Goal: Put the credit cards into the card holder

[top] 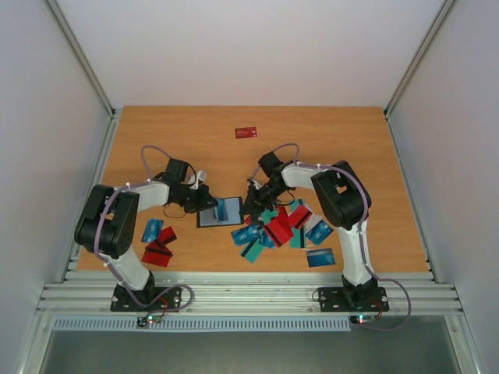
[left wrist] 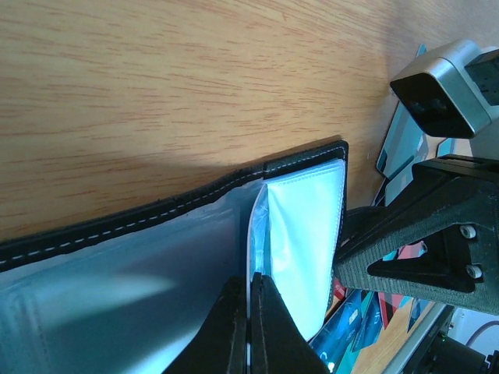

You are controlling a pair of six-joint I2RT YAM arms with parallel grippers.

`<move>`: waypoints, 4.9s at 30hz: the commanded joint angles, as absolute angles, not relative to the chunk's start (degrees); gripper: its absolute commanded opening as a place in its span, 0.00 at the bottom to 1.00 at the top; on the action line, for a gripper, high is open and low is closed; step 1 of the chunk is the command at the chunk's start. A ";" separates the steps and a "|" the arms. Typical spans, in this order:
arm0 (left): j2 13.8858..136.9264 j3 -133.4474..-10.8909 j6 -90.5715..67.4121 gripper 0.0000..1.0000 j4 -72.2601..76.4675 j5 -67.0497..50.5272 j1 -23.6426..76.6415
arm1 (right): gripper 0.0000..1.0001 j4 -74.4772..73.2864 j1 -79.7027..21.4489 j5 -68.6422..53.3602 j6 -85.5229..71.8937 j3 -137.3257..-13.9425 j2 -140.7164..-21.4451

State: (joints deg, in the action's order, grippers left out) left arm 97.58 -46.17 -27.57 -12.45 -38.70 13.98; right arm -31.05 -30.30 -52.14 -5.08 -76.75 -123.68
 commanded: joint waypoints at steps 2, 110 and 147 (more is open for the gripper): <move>97.94 -46.13 -27.78 0.00 -18.17 -34.38 14.60 | 0.01 -33.93 -29.60 -48.51 -5.10 -74.89 -125.07; 107.45 -67.02 -23.15 0.51 -41.52 -32.53 20.59 | 0.01 -29.36 -29.31 -50.27 -8.87 -75.98 -126.73; 101.01 -67.51 -22.80 0.43 -45.55 -28.90 21.88 | 0.18 -40.44 -28.99 -53.94 -0.92 -83.01 -121.40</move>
